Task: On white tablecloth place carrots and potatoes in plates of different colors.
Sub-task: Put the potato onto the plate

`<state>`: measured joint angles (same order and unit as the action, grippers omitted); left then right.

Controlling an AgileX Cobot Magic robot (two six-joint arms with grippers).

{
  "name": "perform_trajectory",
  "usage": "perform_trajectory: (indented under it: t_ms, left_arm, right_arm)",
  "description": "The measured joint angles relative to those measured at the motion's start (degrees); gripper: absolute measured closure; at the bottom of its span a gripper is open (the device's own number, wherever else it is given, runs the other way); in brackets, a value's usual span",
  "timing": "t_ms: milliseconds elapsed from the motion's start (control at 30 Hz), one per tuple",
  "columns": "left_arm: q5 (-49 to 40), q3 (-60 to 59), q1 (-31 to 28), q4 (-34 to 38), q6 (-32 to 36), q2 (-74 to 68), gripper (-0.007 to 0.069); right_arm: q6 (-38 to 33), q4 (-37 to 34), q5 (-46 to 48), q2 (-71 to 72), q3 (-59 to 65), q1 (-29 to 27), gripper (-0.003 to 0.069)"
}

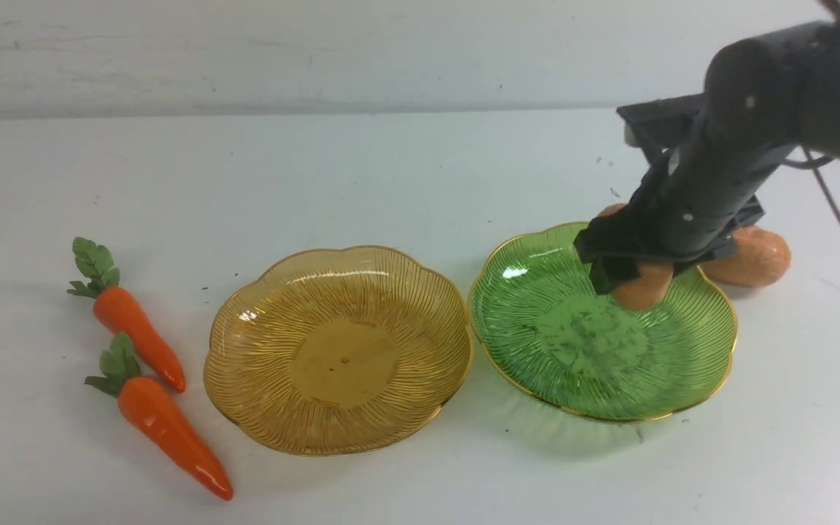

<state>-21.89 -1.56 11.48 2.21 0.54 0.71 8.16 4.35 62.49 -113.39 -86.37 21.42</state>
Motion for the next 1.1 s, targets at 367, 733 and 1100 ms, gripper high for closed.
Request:
perform_trajectory:
  t_ms: [367, 733, 1100]
  left_arm:
    - [0.0, 0.0, 0.0, 0.0, 0.0, 0.0, 0.0628]
    - [0.0, 0.0, 0.0, 0.0, 0.0, 0.0, 0.0628]
    - [0.0, 0.0, 0.0, 0.0, 0.0, 0.0, 0.0628]
  right_arm:
    - [-6.49, 6.15, 7.68, 0.0, -11.29, -0.96, 0.0085]
    - [-6.16, -2.66, 7.78, -1.31, -17.33, -15.67, 0.0635]
    - [-19.72, -2.72, 3.25, -7.33, -17.33, -21.96, 0.03]
